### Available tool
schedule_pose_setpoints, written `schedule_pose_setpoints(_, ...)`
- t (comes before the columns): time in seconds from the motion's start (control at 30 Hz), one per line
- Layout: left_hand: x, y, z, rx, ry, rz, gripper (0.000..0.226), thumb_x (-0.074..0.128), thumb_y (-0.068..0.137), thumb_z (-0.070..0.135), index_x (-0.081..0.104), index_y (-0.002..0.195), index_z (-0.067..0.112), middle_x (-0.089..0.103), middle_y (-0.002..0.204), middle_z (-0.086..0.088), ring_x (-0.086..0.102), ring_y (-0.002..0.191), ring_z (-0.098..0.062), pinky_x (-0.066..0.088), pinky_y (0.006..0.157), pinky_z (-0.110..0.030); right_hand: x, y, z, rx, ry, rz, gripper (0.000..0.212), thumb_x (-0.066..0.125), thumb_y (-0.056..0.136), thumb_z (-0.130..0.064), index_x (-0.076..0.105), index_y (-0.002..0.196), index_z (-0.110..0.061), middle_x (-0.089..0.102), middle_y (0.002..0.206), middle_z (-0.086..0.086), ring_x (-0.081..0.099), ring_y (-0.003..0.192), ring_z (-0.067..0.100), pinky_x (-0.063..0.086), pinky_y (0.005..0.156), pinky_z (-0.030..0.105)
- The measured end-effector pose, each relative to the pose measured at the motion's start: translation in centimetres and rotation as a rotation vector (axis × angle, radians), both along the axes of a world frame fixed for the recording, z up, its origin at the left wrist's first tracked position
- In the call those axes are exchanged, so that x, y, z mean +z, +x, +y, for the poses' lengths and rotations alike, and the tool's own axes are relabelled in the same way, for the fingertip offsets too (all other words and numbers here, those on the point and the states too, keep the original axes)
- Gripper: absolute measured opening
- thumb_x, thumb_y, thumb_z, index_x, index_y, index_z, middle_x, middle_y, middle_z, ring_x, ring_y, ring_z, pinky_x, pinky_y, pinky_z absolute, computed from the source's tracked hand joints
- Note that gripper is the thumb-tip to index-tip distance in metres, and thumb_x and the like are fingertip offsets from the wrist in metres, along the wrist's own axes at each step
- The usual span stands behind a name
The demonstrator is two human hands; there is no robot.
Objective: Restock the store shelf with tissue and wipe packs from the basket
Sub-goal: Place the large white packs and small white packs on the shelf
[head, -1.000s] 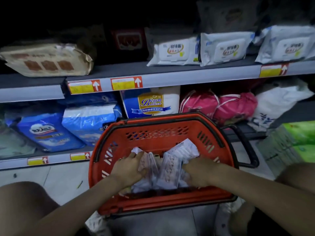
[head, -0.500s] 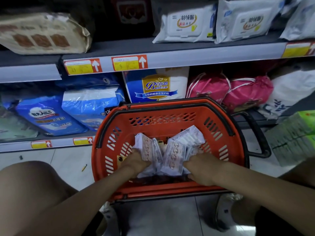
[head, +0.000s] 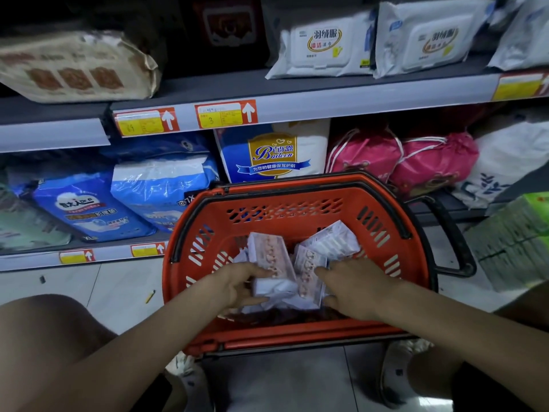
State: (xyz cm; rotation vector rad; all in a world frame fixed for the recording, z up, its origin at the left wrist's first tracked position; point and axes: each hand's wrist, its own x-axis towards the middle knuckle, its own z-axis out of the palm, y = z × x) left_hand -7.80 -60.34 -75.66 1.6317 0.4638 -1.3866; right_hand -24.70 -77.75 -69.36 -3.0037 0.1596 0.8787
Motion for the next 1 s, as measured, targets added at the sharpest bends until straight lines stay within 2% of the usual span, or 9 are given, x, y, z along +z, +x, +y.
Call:
schedule_pose_setpoints(0.1,2.1,-1.7,-0.3,0.047,-0.160,0.056,0.031,0.075,0.088,-0.003,0.069,0.118,-0.002,0.076,0.105,-0.017,0.072,0.089,-0.029,0.065,0.058,-0.038,0.9,0.6,-0.4,-0.127,0.114,-0.058,0.071,0.051,0.100,-0.058,0.032,0.154,-0.018,0.061,0.134,0.010,0.059,0.122,0.032,0.048,0.088,0.036)
schedule_pose_setpoints(0.17,3.1,-2.4,-0.4,0.060,-0.247,0.055,0.036,0.076,0.085,-0.002,0.070,0.120,-0.004,0.078,0.107,-0.017,0.073,0.090,-0.028,0.065,0.061,-0.034,1.4,1.0,-0.7,-0.267,0.266,-0.075,0.078,0.054,0.098,-0.060,0.029,0.156,-0.015,0.067,0.120,0.008,0.064,0.108,0.028,0.051,0.083,0.037)
schedule_pose_setpoints(0.3,4.0,-3.3,-0.2,0.073,-0.393,0.018,0.056,0.078,0.075,0.003,0.066,0.129,-0.001,0.076,0.119,-0.017,0.072,0.104,-0.029,0.064,0.083,-0.035,0.8,1.4,-0.7,-0.530,0.754,-0.148,0.064,0.067,0.091,-0.056,0.045,0.144,-0.029,0.067,0.129,-0.007,0.068,0.107,0.010,0.056,0.094,0.038)
schedule_pose_setpoints(0.37,4.3,-3.6,-0.2,0.099,-0.454,-0.007,0.060,0.079,0.073,0.003,0.064,0.131,0.002,0.076,0.120,-0.016,0.074,0.101,-0.026,0.064,0.078,-0.033,0.6,1.5,-0.2,-0.683,0.962,-0.149,0.050,0.072,0.091,-0.047,0.051,0.135,-0.036,0.071,0.117,-0.009,0.073,0.092,0.007,0.062,0.081,0.034)
schedule_pose_setpoints(0.43,4.6,-3.8,-0.1,0.105,-0.498,-0.037,0.061,0.078,0.074,0.004,0.063,0.133,0.004,0.075,0.123,-0.016,0.075,0.099,-0.024,0.062,0.075,-0.029,0.6,1.7,0.2,-0.845,1.090,-0.156,0.050,0.076,0.092,-0.033,0.050,0.134,-0.031,0.073,0.112,-0.003,0.076,0.087,0.016,0.064,0.077,0.035)
schedule_pose_setpoints(0.57,4.8,-3.6,0.0,0.076,-0.554,-0.069,0.060,0.077,0.082,0.002,0.059,0.140,0.006,0.072,0.130,-0.015,0.070,0.118,-0.030,0.057,0.094,-0.036,1.0,2.0,-0.2,-0.960,1.149,-0.230,0.055,0.084,0.085,-0.024,0.057,0.132,-0.019,0.074,0.114,0.003,0.076,0.097,0.024,0.062,0.088,0.042)
schedule_pose_setpoints(0.7,5.3,-3.9,0.1,0.002,-0.563,-0.176,0.062,0.075,0.085,-0.004,0.055,0.141,0.009,0.073,0.129,-0.011,0.069,0.122,-0.030,0.049,0.110,-0.045,1.4,1.9,-0.5,-0.942,1.209,-0.302,0.052,0.089,0.079,-0.016,0.065,0.125,-0.016,0.076,0.111,0.001,0.075,0.101,0.019,0.063,0.084,0.037)
schedule_pose_setpoints(0.8,6.3,-3.7,-0.2,-0.004,-0.567,-0.259,0.060,0.079,0.083,0.002,0.057,0.138,0.013,0.074,0.127,-0.009,0.070,0.120,-0.029,0.051,0.106,-0.044,2.0,1.9,-0.8,-0.901,1.163,-0.390,0.047,0.089,0.077,-0.011,0.071,0.120,-0.017,0.078,0.109,-0.003,0.073,0.104,0.016,0.061,0.089,0.037)
schedule_pose_setpoints(1.0,8.9,-0.3,0.3,0.226,-0.651,-0.298,0.049,0.084,0.076,0.016,0.067,0.121,0.010,0.073,0.126,-0.018,0.067,0.123,-0.036,0.057,0.101,-0.052,4.8,2.4,-2.9,-0.849,1.203,-0.425,0.057,0.084,0.081,-0.001,0.067,0.131,-0.022,0.077,0.113,-0.004,0.074,0.104,0.012,0.061,0.083,0.025)
